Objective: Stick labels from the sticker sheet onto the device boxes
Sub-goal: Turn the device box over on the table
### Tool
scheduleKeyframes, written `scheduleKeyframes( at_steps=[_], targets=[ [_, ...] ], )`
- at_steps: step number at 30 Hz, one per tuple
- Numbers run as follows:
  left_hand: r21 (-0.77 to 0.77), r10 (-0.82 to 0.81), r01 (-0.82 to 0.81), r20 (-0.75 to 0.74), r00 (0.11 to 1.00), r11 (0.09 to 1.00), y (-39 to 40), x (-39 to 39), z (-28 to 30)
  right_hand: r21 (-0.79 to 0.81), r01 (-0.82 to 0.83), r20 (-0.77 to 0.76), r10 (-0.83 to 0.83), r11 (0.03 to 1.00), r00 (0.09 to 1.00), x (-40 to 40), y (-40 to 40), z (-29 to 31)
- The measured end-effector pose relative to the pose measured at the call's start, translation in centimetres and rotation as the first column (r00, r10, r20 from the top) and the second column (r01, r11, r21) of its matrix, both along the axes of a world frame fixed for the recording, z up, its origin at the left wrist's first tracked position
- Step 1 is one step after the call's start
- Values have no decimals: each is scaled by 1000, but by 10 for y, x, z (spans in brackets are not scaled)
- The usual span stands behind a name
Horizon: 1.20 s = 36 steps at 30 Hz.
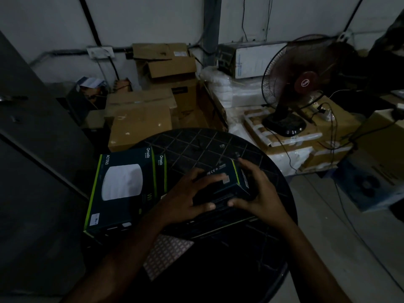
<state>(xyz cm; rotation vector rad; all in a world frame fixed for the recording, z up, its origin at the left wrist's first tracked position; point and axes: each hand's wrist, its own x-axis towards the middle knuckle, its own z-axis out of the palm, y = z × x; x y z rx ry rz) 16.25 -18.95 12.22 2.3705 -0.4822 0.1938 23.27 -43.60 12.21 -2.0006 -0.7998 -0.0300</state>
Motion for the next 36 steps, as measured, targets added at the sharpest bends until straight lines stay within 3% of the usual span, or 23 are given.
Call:
scheduleKeyframes(
  at_steps=[4, 6, 10, 13, 16, 20, 22, 24, 27, 31, 36],
  targets=[
    [-166, 60, -61, -11, 998, 984, 9, -6, 1, -181, -19, 60, 30, 983, 998, 12, -20, 1],
    [-152, 60, -61, -9, 998, 986, 11, -7, 2, -283, -28, 145, 71, 959, 987, 17, -20, 7],
    [-102, 91, -89, 13, 996, 991, 16, -2, -3, -533, 118, 398, 125, 838, 909, 19, -1, 15],
    [-105, 152, -153, -16, 988, 983, 19, -1, -18, -603, 206, 504, 168, 771, 847, 20, 18, 9],
    [-186, 205, -211, -50, 977, 960, 19, -6, -32, -634, 233, 505, 167, 738, 847, 18, 29, 0],
    [-280, 250, -243, -8, 968, 929, 15, -10, -45, -551, 216, 485, 98, 806, 869, 9, 36, -9],
    [-268, 324, -308, 14, 946, 913, 11, -10, -49, -398, 164, 473, 48, 903, 880, 3, 42, -13],
    [-239, 367, -330, 133, 921, 913, 7, -8, -48, -244, 132, 469, -3, 961, 883, -3, 48, -19],
    [-143, 318, -285, 353, 880, 948, -4, -6, -45, -125, 157, 485, -78, 980, 871, -11, 54, -30],
    [-190, 336, -285, 348, 875, 940, -11, -7, -47, -49, 188, 499, -138, 981, 855, -17, 58, -35],
    [-179, 330, -283, 355, 875, 942, -8, -2, -39, -69, 152, 469, -103, 986, 877, -12, 56, -28]
  ],
)
